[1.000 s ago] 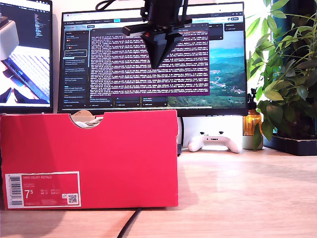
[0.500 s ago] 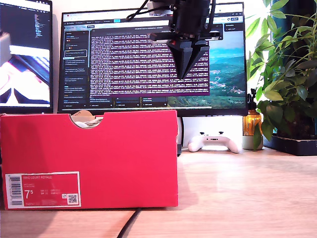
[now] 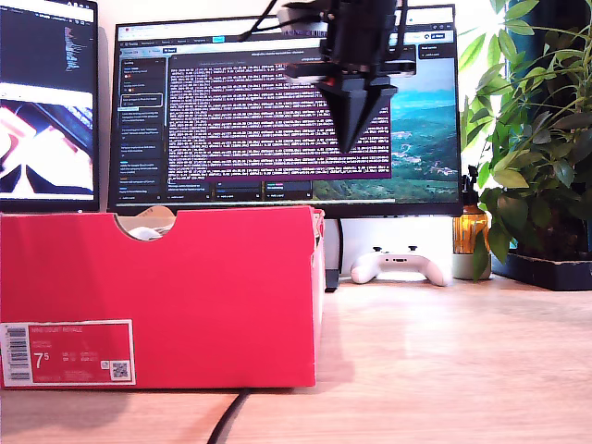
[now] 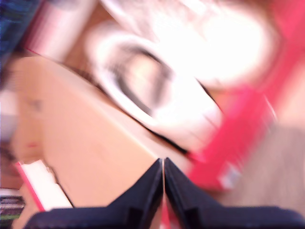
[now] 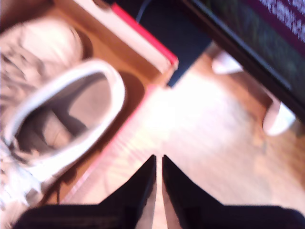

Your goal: Pack the white shoes by picking the first shoe and placing it inside the red shoebox, left side, then picking and rotating the second shoe and placing it in the shoebox

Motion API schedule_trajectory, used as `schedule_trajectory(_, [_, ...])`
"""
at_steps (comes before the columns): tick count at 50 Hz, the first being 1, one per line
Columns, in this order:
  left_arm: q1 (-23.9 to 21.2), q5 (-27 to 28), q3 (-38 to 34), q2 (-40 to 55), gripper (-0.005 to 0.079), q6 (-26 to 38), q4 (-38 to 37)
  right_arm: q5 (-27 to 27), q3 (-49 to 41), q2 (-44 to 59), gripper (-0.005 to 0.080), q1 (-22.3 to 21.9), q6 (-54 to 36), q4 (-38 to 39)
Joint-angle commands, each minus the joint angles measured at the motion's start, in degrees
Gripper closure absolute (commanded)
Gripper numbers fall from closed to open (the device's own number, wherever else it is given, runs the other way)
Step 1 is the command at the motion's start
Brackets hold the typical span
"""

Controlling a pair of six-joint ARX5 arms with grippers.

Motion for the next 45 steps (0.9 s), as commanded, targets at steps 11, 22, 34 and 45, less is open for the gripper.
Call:
schedule_trajectory(11, [0.07,0.52,3.69,0.02,0.0754,-8.00,-5.01,-0.20,-0.24,-1.44,0.0762,-0.83,0.09,-0.02])
schedule_trajectory(22, [0.22,1.29,6.23,-2.58,0.0754,-10.73,-1.09,-0.72,-0.85,-2.16,0.0762,-1.38,0.31,-2.12])
schedule_trajectory(34, [3.43,8.44,6.21,-1.75,0.0754,-10.71,2.14,-2.14,-7.93,-8.37,0.0762,-3.43,0.70,2.21])
schedule_trajectory(45, [13.14,15.93,6.10,-0.94,0.0754,-10.56,7.45,-2.12,-20.17,-17.46,0.0762,-5.66,0.72,8.74])
